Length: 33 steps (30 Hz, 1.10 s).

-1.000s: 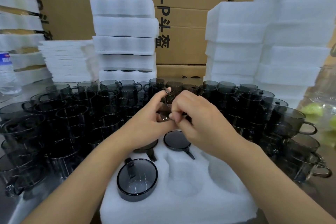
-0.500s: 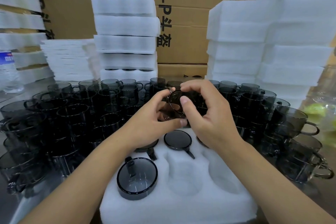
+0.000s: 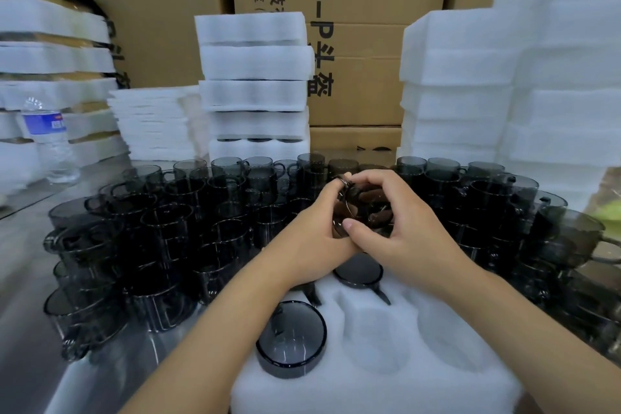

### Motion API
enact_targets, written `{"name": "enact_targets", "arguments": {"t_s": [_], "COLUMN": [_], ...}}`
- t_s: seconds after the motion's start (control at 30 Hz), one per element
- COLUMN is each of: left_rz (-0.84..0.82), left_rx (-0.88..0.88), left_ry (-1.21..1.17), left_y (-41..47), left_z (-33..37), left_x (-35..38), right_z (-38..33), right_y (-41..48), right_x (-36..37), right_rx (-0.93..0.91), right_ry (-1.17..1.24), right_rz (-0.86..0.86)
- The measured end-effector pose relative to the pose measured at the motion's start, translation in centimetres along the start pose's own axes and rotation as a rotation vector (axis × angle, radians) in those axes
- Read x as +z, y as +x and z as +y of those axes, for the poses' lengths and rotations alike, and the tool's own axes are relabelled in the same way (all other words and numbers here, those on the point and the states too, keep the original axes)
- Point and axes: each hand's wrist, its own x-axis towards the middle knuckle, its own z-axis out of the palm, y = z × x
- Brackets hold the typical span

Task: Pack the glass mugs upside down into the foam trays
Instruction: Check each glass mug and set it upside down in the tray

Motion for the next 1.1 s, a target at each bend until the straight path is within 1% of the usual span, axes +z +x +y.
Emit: {"name": "enact_targets", "arguments": {"t_s": [0.2, 0.4, 0.5, 0.57, 0.63, 0.83, 0.97, 1.1], "left_rz": [-0.012, -0.009, -0.003, 0.014, 0.012, -0.012, -0.022, 0.014], "left_rx": [-0.022, -0.032, 0.005, 0.003, -0.002, -0.011, -0.029, -0.051], "left_ry": [0.080, 0.050, -0.078, -0.197, -0.264, -0.330, -0.351, -0.392], "left_y": [1.3, 1.7, 1.5, 1.4, 1.3, 1.1, 1.0, 1.1], "left_z": [0.3, 0.0, -0.1, -0.2, -0.1, -0.1, -0.1, -0.1], "left_x": [0.8, 0.7, 0.6, 0.5, 0.3, -0.2, -0.4, -0.4], "right_z": [0.6, 1.3, 1.4, 1.4, 1.4, 2.0, 2.5, 2.7], "right_y": [0.3, 0.8, 0.4, 0.0, -0.3, -0.5, -0.7, -0.8], "right_x": [-0.8, -0.7, -1.0, -1.3, -1.4, -1.3, -1.7, -2.0], "right_rx": [0.020, 0.017, 0.004, 0.003, -0.004, -0.029, -0.052, -0.069], "right_ry": [-0.019, 0.037, 0.119, 0.195, 0.214, 0.008, -0.060, -0.127], "right_rz": [0.016, -0.011, -0.043, -0.054, -0.052, -0.067, -0.058, -0.042]}}
